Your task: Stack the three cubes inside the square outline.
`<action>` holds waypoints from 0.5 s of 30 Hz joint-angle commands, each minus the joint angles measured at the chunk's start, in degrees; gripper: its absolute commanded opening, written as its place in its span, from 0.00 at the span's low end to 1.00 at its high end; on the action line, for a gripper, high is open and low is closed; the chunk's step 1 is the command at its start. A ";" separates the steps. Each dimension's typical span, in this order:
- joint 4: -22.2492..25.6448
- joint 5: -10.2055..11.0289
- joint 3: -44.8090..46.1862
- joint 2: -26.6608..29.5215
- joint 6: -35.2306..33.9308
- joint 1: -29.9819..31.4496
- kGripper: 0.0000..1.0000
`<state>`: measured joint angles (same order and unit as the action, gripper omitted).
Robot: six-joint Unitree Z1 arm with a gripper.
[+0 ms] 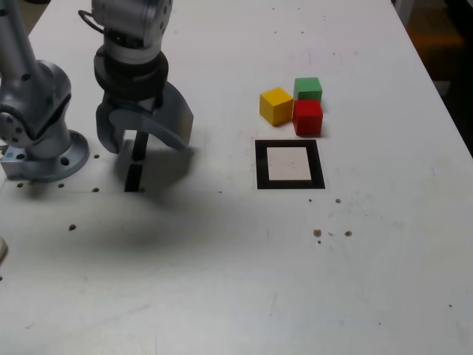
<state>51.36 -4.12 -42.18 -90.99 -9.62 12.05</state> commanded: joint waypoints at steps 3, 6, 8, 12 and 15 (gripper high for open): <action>2.72 -1.05 -4.87 2.08 0.42 -1.94 1.00; 6.76 -0.89 -9.93 2.36 0.58 -2.83 1.00; 9.02 -0.34 -13.00 2.05 0.44 -2.86 1.00; 13.69 0.95 -23.28 -0.93 -0.01 -2.85 1.00; 20.11 0.96 -32.82 -4.54 -0.39 -2.85 1.00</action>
<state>69.24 -3.21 -67.12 -94.46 -9.84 9.15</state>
